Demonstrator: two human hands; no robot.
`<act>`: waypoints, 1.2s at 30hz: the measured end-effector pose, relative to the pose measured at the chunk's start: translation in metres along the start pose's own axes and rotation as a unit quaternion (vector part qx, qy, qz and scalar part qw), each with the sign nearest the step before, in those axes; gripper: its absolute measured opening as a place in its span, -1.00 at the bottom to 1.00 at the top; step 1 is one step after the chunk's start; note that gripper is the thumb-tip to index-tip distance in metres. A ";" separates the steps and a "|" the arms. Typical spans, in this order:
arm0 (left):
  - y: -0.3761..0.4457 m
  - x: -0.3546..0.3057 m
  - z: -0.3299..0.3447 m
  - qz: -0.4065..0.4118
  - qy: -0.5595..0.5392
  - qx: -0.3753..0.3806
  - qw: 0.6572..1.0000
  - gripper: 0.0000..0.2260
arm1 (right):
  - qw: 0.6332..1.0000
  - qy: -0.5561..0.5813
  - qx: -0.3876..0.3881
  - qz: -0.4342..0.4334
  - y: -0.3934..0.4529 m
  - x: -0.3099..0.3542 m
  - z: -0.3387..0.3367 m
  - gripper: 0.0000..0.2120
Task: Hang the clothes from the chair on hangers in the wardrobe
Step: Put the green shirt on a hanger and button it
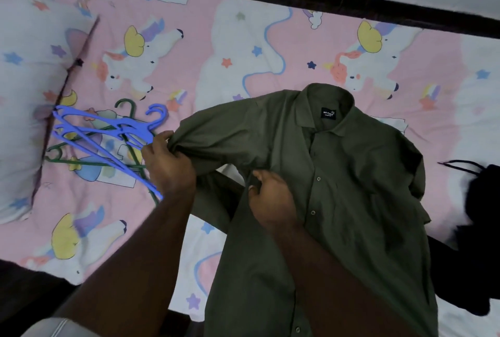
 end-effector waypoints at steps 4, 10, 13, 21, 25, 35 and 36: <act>-0.013 0.013 -0.006 -0.037 0.113 0.094 0.988 -0.49 | 1.000 -0.007 0.003 -0.014 -0.002 0.006 0.000 -0.62; -0.031 0.043 -0.026 -0.097 0.048 0.155 0.982 -0.51 | 0.999 -0.015 0.029 -0.032 -0.011 0.018 0.013 -0.60; -0.034 0.057 -0.039 -0.111 0.055 0.156 0.980 -0.49 | 0.998 -0.017 0.040 -0.040 -0.015 0.031 0.027 -0.60; 0.003 0.106 -0.042 -0.198 0.044 0.167 0.965 -0.51 | 0.995 0.023 0.095 -0.019 -0.019 0.079 0.090 -0.63; 0.028 0.129 -0.042 -0.310 -0.025 0.175 0.934 -0.47 | 0.992 0.012 0.124 0.013 -0.020 0.101 0.131 -0.65; 0.097 0.183 -0.027 -0.383 -0.136 0.159 0.900 -0.60 | 0.999 0.028 0.022 0.009 0.015 0.147 0.183 -0.71; 0.101 0.184 -0.027 -0.381 -0.127 0.159 0.902 -0.60 | 1.000 0.009 0.027 0.009 0.021 0.150 0.186 -0.72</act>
Point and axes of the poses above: each hand's wrist, its own y-axis towards the middle knuckle, its own z-axis out of the palm, x = y × z, the point moved 1 cm from there along y, towards the middle knuckle, and after that the axes turned 2 degrees about -x, right-handed, at the moved point
